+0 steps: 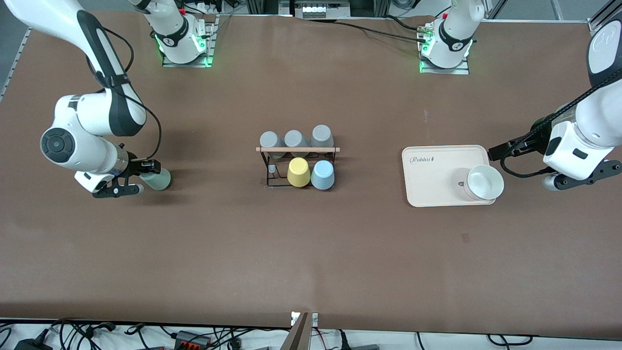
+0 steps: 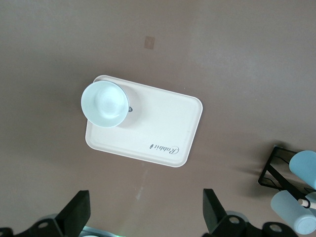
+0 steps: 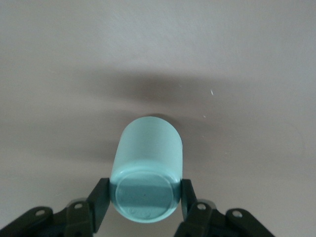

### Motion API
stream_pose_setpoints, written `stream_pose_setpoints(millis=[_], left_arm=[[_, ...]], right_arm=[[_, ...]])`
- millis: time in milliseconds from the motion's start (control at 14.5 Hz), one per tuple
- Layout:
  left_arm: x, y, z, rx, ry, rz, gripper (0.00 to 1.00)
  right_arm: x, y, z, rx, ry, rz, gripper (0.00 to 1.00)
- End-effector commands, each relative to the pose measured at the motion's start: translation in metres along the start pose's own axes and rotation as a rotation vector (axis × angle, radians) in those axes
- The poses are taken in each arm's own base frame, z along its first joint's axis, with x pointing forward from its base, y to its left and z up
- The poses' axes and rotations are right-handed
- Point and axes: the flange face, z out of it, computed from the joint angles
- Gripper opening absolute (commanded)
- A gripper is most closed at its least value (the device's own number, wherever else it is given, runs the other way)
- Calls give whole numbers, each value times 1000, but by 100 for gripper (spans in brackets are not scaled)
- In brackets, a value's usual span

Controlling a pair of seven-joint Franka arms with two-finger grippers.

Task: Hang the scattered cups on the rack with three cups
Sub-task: 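Lift the pale green cup and carry it to the rack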

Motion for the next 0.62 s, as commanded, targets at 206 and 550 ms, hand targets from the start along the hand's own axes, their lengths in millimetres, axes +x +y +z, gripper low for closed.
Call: stream_pose_setpoints(millis=[206,550], left_arm=[[-30,-18,10,51,59,100,100],[-39,-15,-6,30,120,111,100]], right_arm=[[21,-112,-108,81,36,81,21],[31,-214,-132,108,33,186,21]])
